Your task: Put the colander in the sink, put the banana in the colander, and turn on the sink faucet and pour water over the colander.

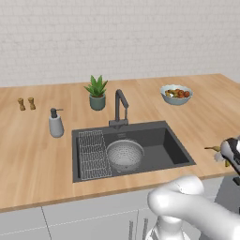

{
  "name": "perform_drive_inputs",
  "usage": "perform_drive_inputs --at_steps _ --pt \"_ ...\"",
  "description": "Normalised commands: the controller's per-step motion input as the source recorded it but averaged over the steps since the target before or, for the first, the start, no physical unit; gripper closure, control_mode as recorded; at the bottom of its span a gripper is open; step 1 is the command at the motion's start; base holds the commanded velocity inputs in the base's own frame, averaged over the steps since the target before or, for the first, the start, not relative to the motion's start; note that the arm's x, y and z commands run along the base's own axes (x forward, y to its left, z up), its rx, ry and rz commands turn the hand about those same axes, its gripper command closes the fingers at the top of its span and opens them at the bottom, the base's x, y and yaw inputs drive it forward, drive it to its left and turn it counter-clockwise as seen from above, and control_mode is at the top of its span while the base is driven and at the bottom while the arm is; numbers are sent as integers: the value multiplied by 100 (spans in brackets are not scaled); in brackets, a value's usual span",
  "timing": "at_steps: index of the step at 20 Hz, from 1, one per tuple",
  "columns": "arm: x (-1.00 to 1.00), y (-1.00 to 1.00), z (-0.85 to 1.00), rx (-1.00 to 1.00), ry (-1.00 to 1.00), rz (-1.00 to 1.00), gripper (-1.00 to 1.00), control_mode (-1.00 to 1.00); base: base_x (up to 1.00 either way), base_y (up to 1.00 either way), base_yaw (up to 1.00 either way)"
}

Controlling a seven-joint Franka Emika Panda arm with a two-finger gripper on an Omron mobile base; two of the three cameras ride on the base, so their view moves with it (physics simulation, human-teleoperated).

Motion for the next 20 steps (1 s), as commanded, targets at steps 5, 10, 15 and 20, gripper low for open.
perform_drive_inputs --at_steps 5,10,15,20 --pt "0 61 100 -8 16 7 100 -100 0 0 0" --pt "0 43 78 -5 7 2 100 -100 0 0 0" --pt "0 31 16 4 -15 5 100 -100 0 0 0" --pt "0 55 2 15 -4 10 100 -100 0 0 0"
